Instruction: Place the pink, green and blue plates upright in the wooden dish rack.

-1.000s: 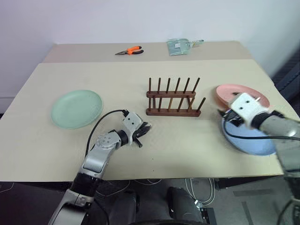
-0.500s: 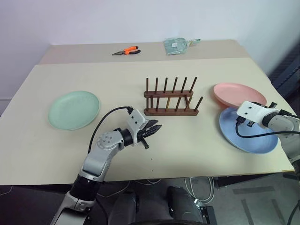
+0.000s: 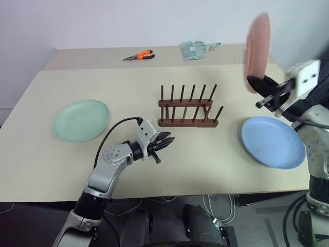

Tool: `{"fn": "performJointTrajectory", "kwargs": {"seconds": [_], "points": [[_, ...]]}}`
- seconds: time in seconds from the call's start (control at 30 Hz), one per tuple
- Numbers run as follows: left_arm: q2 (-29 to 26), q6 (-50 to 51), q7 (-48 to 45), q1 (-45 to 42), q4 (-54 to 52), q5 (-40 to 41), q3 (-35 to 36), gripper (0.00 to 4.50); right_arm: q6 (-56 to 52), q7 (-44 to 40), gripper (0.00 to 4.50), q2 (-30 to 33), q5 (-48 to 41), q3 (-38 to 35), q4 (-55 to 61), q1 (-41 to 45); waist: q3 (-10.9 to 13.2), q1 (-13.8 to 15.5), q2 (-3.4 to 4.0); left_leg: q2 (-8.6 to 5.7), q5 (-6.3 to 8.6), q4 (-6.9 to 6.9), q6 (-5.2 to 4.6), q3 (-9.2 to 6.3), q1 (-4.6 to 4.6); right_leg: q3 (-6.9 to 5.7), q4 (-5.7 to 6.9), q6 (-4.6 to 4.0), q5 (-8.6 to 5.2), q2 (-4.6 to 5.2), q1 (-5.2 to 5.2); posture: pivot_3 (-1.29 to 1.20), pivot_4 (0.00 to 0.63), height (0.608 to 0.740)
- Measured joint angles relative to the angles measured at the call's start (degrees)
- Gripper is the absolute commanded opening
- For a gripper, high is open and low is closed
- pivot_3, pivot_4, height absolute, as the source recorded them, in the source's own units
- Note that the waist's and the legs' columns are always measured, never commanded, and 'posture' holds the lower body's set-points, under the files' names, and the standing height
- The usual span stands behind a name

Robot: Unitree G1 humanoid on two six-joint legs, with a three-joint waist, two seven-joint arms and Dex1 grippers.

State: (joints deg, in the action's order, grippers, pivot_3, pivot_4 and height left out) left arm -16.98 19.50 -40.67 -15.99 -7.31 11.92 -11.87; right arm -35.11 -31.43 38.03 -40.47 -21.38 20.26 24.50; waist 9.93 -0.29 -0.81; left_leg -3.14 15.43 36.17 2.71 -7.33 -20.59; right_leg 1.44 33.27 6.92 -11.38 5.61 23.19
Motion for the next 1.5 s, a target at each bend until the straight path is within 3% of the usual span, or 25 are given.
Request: {"fn": "performJointTrajectory", "kwargs": {"seconds": [0.13, 0.47, 0.57, 0.67, 0.73, 0.87, 0.93, 0.97, 1.0, 1.1, 1.27, 1.4, 1.5], "points": [[-0.34, -0.57, -0.39, -0.14, 0.71, -0.08, -0.1, 0.98, -7.59, 5.17, 0.02, -3.32, -11.6, -0.4, 4.53, 0.9, 0.0, 0.3, 0.0, -0.01, 0.0, -0.01, 0.0, 0.02, -0.02, 0.0, -0.05, 0.0, -0.01, 0.01, 0.01, 0.0, 0.15, 0.74], [-1.02, -0.96, 0.06, 1.05, 0.16, -0.07, -0.14, 0.98, -10.26, 8.79, 0.02, -3.75, -9.9, 3.86, -0.19, 0.1, 0.0, 0.71, 0.02, 0.0, 0.0, -0.04, 0.0, 0.08, -0.03, 0.0, -0.04, 0.05, -0.04, 0.01, 0.09, 0.0, 0.15, 0.74], [-1.05, -0.94, 0.47, 1.35, -0.03, -0.06, -0.14, 0.98, -10.26, 9.08, 1.09, -3.82, -8.4, 4.65, -3.38, 0.11, 0.0, 0.72, 0.02, -0.01, 0.0, -0.04, 0.0, 0.08, -0.04, 0.0, -0.04, 0.05, -0.04, 0.01, 0.1, 0.0, 0.15, 0.74], [-1.07, -0.74, 0.91, 1.47, -0.36, 0.03, -0.09, 0.98, -9.58, 9.1, 2.64, -3.85, -5.93, 5.11, -5.7, 0.27, 0.0, 0.73, 0.02, -0.01, 0.0, -0.05, 0.0, 0.09, -0.05, 0.0, -0.05, 0.05, -0.04, 0.01, 0.11, 0.0, 0.15, 0.74], [-1.08, 0.06, 0.92, 1.71, -0.67, 0.35, 0.0, 1.54, -7.53, 9.05, 3.61, -3.65, -3.09, 5.68, -6.03, 0.58, 0.01, 0.73, 0.02, -0.01, 0.0, -0.05, 0.0, 0.09, -0.05, 0.0, -0.04, 0.06, -0.05, 0.01, 0.12, 0.0, 0.15, 0.74], [-0.74, 0.57, 2.31, 1.71, -0.66, 1.36, 1.76, 3.36, -0.12, 8.59, 3.62, -0.58, 5.74, 7.41, -6.04, 1.77, 0.01, 0.68, 0.03, -0.01, 0.0, -0.05, 0.0, 0.1, -0.07, 0.0, -0.04, 0.08, -0.06, 0.0, 0.15, 0.0, 0.15, 0.74], [1.18, 0.6, 7.36, 0.14, 1.08, 1.83, 6.4, 4.41, 3.31, 7.61, 3.83, 2.76, 9.86, 7.4, -6.08, 2.98, 0.06, 0.75, 0.09, -0.01, 0.0, -0.01, 0.0, 0.09, -0.15, 0.0, -0.03, 0.09, -0.05, 0.01, 0.2, 0.0, 0.15, 0.74], [1.81, 0.6, 10.35, -1.32, 2.17, 1.99, 9.37, 4.5, 4.33, 6.92, 4.13, 3.95, 10.85, 7.27, -6.06, 3.89, 0.06, 0.81, 0.03, 0.0, 0.0, 0.01, 0.0, 0.06, -0.17, -0.04, -0.02, 0.1, -0.04, 0.0, 0.22, 0.0, 0.15, 0.74], [2.3, 0.39, 14.36, -3.16, 3.46, 1.93, 12.63, 4.5, 5.23, 5.82, 4.45, 5.03, 11.14, 7.11, -5.71, 4.89, 0.06, 0.76, 0.02, 0.01, 0.0, 0.0, 0.0, 0.05, -0.14, -0.05, -0.02, 0.16, 0.0, 0.0, 0.2, 0.0, 0.15, 0.74], [2.7, -0.29, 27.79, -8.6, 7.68, 0.01, 21.98, 4.5, 5.74, 1.82, 4.45, 6.51, 11.09, 8.5, -2.69, 6.66, 0.06, 0.34, 0.0, 0.02, 0.0, -0.11, 0.0, 0.06, -0.08, -0.05, -0.04, 0.33, 0.07, -0.01, 0.2, 0.0, 0.15, 0.74], [2.05, 4.12, 50.75, -13.21, 12.72, -3.66, 36.48, 4.5, 7.01, -4.43, 4.45, 5.8, 14.44, 21.18, 5.57, 7.17, 0.08, -0.59, -0.1, 0.01, 0.0, -0.12, 0.01, 0.03, -0.08, -0.06, -0.03, 0.48, 0.05, -0.01, 0.21, 0.0, 0.15, 0.74], [3.2, 11.83, 60.44, -12.96, 10.13, -0.97, 46.63, 4.5, 8.8, -5.93, 4.45, -0.77, 18.34, 31.99, 7.03, 6.33, 0.15, -0.29, -0.41, -0.02, -0.03, -0.06, 0.07, -0.09, -0.16, -0.11, -0.01, 0.48, 0.06, -0.01, 0.22, 0.0, 0.15, 0.74], [6.4, 17.32, 63.36, -13.0, 5.68, 4.08, 51.67, 4.5, 9.8, -6.52, 4.45, -3.52, 20.18, 35.46, 7.0, 5.23, 0.17, 0.92, -0.49, -0.14, -0.09, 0.13, 0.17, -0.31, -0.51, -0.15, -0.06, 0.34, 0.24, 0.01, 0.31, 0.0, 0.15, 0.74]]}}
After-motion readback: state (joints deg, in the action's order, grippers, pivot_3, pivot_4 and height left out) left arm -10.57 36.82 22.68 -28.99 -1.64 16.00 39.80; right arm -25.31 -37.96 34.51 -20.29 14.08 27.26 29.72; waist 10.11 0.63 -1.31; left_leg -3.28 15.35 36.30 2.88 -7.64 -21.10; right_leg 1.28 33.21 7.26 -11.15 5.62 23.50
